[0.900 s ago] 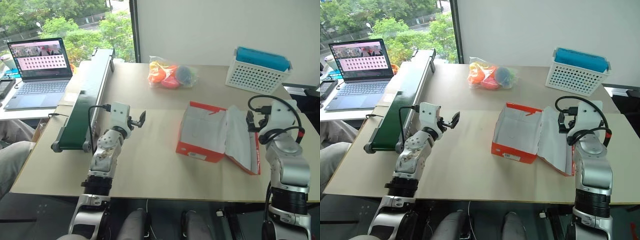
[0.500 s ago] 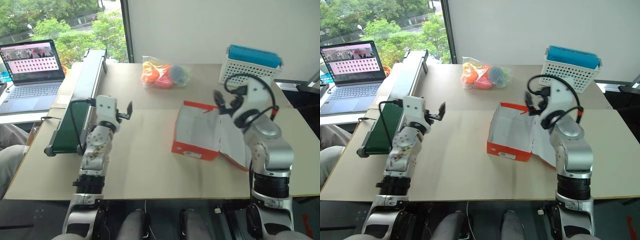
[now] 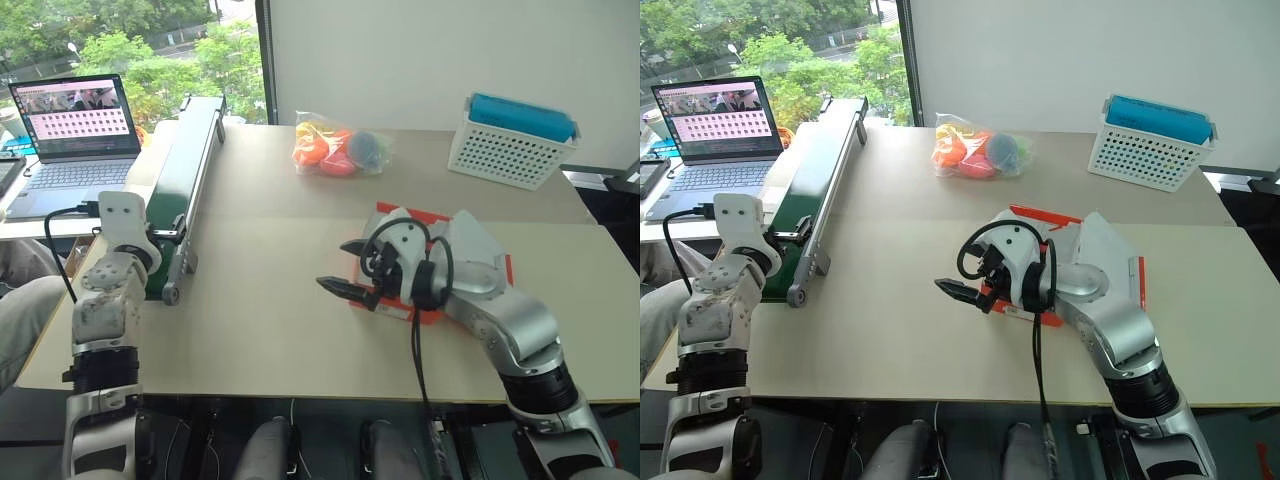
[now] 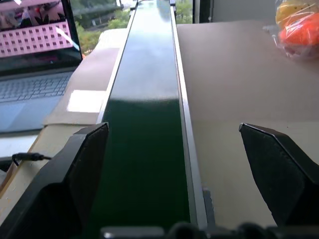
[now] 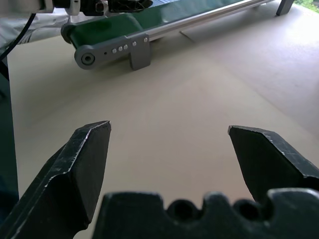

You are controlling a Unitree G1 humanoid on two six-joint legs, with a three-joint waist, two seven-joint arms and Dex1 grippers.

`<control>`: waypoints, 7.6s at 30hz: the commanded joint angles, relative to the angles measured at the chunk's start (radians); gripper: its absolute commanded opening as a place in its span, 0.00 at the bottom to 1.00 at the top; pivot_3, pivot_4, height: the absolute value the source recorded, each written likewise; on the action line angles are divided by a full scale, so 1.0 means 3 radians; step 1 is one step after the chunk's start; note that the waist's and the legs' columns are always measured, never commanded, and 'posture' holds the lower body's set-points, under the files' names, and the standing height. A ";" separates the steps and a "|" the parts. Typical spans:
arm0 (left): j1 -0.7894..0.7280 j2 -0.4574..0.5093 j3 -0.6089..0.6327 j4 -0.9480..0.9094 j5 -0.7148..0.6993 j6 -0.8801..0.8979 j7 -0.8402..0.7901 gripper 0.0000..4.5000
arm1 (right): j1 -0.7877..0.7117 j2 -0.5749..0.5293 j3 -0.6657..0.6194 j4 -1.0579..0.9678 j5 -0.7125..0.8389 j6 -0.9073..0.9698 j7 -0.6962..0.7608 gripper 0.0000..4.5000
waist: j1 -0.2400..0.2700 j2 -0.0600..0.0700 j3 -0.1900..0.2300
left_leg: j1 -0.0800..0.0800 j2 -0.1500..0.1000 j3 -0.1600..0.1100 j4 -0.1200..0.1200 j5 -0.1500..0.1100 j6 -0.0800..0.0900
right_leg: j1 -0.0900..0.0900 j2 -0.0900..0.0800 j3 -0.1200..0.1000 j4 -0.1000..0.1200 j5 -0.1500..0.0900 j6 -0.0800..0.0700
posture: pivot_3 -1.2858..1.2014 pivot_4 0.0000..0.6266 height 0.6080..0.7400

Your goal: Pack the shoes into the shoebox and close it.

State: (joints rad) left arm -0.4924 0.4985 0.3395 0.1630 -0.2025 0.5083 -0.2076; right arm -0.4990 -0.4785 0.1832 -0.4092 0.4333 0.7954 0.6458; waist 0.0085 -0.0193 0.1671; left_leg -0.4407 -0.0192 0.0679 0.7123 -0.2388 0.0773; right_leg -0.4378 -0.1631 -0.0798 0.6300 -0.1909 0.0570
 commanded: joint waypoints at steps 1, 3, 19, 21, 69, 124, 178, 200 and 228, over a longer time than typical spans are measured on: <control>-0.0084 0.0073 0.0022 -0.0014 -0.0036 0.0098 -0.0017 1.00 | 0.0034 0.0021 0.0029 0.0012 -0.0121 -0.0171 -0.0046 0.98 | 0.0002 -0.0002 0.0000 | 0.0000 -0.0001 0.0000 0.0001 0.0000 0.0000 | 0.0001 -0.0001 0.0000 0.0000 0.0000 0.0000 | 0.52 0.24 0.69; -0.0098 0.0070 -0.0042 0.0046 -0.0024 0.0147 -0.0071 1.00 | 0.0065 0.0025 0.0063 0.0041 -0.0189 -0.0205 -0.0066 0.98 | 0.0008 -0.0003 -0.0001 | 0.0000 -0.0001 0.0000 0.0001 0.0000 0.0000 | 0.0002 -0.0001 0.0000 0.0000 0.0000 0.0000 | 0.52 0.24 0.69; -0.0332 -0.0123 -0.0307 0.0231 -0.0003 0.0151 -0.0178 1.00 | 0.0226 0.0130 0.0011 0.0045 -0.0389 -0.0229 -0.0310 0.98 | 0.0005 -0.0008 0.0001 | 0.0000 0.0000 0.0001 0.0001 0.0000 -0.0003 | 0.0000 0.0000 0.0000 0.0000 0.0000 0.0000 | 0.52 0.24 0.69; -0.0347 -0.0125 -0.0320 0.0257 -0.0002 0.0138 -0.0185 1.00 | 0.0236 0.0136 0.0004 0.0038 -0.0396 -0.0227 -0.0317 0.98 | 0.0005 -0.0008 0.0001 | 0.0000 -0.0001 0.0001 0.0001 0.0000 -0.0003 | 0.0000 -0.0001 0.0000 0.0000 0.0000 0.0000 | 0.52 0.24 0.69; -0.0492 0.0065 -0.0139 0.0967 0.0158 -0.0304 0.0210 1.00 | 0.0263 0.0352 -0.0176 0.0098 -0.0480 -0.0201 -0.0582 0.98 | 0.0001 -0.0010 0.0001 | 0.0000 -0.0001 0.0001 0.0001 0.0000 -0.0003 | -0.0001 -0.0001 0.0000 0.0001 0.0000 -0.0001 | 0.52 0.24 0.69; -0.0392 -0.1252 -0.0760 -0.0725 -0.1369 0.0758 -0.0476 0.59 | -0.1104 0.1899 -0.2243 0.1146 0.1450 0.1386 -0.2204 1.00 | -0.0076 -0.0018 0.0006 | -0.0005 -0.0002 0.0002 -0.0002 0.0002 -0.0001 | -0.0004 0.0007 0.0003 0.0009 0.0002 -0.0003 | 0.52 0.24 0.69; 0.0014 -0.0771 -0.1597 -0.0931 -0.0580 0.0223 -0.1173 0.99 | -0.1716 -0.0074 -0.2335 0.2179 0.1536 0.1872 -0.2911 0.18 | -0.0082 0.0000 0.0016 | -0.0009 0.0001 0.0009 -0.0003 -0.0014 0.0028 | -0.0007 0.0007 0.0011 0.0000 0.0001 -0.0003 | 0.52 0.24 0.69; 0.0110 -0.0836 -0.1604 -0.0981 -0.0488 0.0188 -0.1179 1.00 | -0.1561 -0.0420 -0.0525 0.3031 0.0004 0.1468 -0.1349 0.39 | -0.0067 0.0002 0.0017 | -0.0009 0.0001 0.0018 0.0002 -0.0021 0.0040 | -0.0006 0.0003 0.0021 -0.0003 0.0002 0.0000 | 0.52 0.24 0.69; -0.0308 -0.0547 -0.0107 0.0104 0.0128 -0.0438 0.0748 1.00 | -0.0146 -0.0187 -0.0090 -0.0204 -0.0041 -0.0203 -0.0116 0.78 | -0.0040 -0.0005 0.0020 | -0.0013 -0.0005 0.0012 0.0008 -0.0007 0.0017 | -0.0002 -0.0004 0.0013 -0.0007 0.0006 0.0012 | 0.52 0.24 0.69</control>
State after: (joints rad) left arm -0.5802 0.3233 0.3026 0.2064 -0.1758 0.3812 0.0042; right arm -0.5393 -0.5320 0.1939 -0.4157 0.4157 0.7889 0.6009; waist -0.0036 -0.0208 0.1730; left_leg -0.4445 -0.0213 0.0715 0.7160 -0.2411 0.0825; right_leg -0.4382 -0.1648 -0.0759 0.6276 -0.1886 0.0612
